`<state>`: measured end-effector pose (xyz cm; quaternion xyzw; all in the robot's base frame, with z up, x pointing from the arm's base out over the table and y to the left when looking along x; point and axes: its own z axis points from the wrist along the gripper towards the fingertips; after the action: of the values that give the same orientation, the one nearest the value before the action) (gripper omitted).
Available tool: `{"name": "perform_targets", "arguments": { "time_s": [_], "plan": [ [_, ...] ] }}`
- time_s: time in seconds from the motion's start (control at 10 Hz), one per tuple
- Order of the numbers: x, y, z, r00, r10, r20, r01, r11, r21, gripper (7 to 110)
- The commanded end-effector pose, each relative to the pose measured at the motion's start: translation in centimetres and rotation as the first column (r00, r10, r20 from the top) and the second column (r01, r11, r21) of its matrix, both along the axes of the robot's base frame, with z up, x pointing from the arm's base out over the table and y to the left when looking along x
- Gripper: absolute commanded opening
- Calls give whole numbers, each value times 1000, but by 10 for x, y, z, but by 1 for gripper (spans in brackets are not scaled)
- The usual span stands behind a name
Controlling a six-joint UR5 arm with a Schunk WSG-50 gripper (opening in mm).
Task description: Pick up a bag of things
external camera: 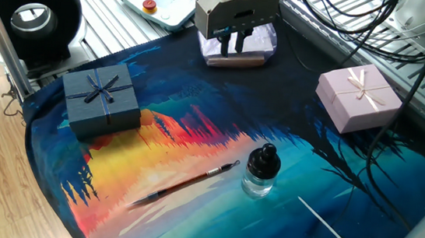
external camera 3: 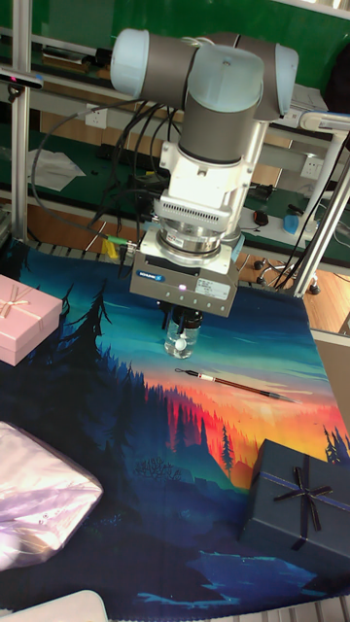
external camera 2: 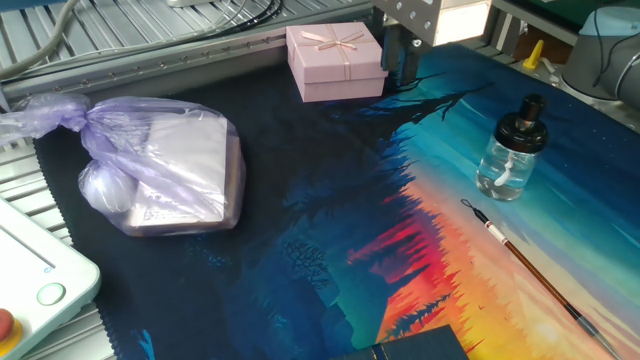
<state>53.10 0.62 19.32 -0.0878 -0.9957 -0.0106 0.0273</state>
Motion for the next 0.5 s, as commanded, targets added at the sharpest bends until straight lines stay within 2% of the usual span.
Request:
{"name": "perform_targets", "arguments": {
  "time_s": [0.0,0.4],
  "plan": [
    [1,1,0,1000,0,5,0,1000,15,7],
    [1,2,-1,1000,0,5,0,1000,18,7]
  ]
}}
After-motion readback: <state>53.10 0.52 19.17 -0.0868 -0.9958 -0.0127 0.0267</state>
